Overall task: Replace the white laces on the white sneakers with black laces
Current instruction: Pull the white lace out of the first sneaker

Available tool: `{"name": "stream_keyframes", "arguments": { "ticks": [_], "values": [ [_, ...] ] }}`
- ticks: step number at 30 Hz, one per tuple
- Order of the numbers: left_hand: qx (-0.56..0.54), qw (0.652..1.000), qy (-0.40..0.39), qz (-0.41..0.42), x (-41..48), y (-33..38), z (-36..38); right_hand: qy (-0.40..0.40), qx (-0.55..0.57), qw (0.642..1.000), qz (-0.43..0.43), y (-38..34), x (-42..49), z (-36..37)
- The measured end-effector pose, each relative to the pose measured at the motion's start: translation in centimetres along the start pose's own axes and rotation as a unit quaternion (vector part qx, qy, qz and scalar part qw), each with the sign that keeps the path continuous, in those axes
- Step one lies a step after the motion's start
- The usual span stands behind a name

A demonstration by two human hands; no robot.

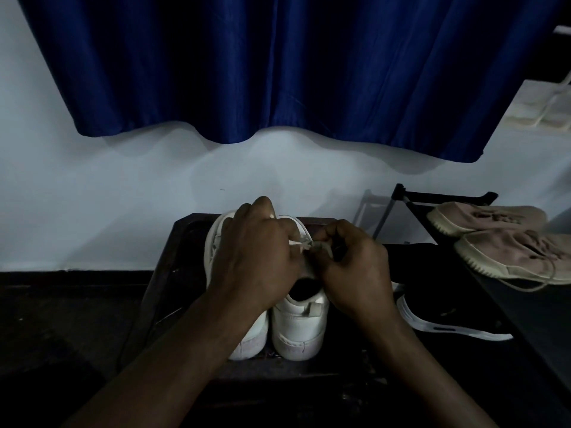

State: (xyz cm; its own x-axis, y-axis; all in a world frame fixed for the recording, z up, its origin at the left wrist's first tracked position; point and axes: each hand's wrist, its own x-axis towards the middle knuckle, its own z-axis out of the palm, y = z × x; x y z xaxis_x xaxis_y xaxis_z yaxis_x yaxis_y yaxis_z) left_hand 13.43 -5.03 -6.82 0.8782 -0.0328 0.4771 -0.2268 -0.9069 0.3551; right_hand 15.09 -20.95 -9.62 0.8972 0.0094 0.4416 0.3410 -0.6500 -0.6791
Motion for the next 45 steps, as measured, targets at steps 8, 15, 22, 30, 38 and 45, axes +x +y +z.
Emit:
{"name": "stream_keyframes", "arguments": {
  "ticks": [8, 15, 22, 30, 38, 45],
  "values": [
    [-0.029, 0.994, 0.103, 0.029, -0.5, 0.5, -0.4, -0.006, 0.002, 1.0, -0.003, -0.1, 0.0, 0.0],
    [-0.17, 0.944, 0.268, -0.094, 0.1, -0.6, -0.7, -0.005, -0.014, 1.0, -0.019, -0.5, 0.0, -0.3],
    [-0.167, 0.964, 0.201, -0.052, -0.1, -0.7, -0.8, -0.056, -0.077, 0.994, -0.049, -0.8, 0.1, -0.8],
    [-0.013, 0.997, 0.08, -0.001, -0.7, -0.3, -2.4, -0.059, -0.1, 0.991, -0.071, -0.7, 0.2, -0.5],
    [0.093, 0.995, -0.044, -0.013, -1.1, 0.4, -1.7, -0.047, -0.033, 0.998, -0.021, -0.6, 0.3, -0.2],
    [0.105, 0.994, -0.023, -0.025, -1.2, 0.3, -1.0, 0.071, 0.058, 0.995, 0.038, -0.9, -0.1, 0.1]
  ]
}}
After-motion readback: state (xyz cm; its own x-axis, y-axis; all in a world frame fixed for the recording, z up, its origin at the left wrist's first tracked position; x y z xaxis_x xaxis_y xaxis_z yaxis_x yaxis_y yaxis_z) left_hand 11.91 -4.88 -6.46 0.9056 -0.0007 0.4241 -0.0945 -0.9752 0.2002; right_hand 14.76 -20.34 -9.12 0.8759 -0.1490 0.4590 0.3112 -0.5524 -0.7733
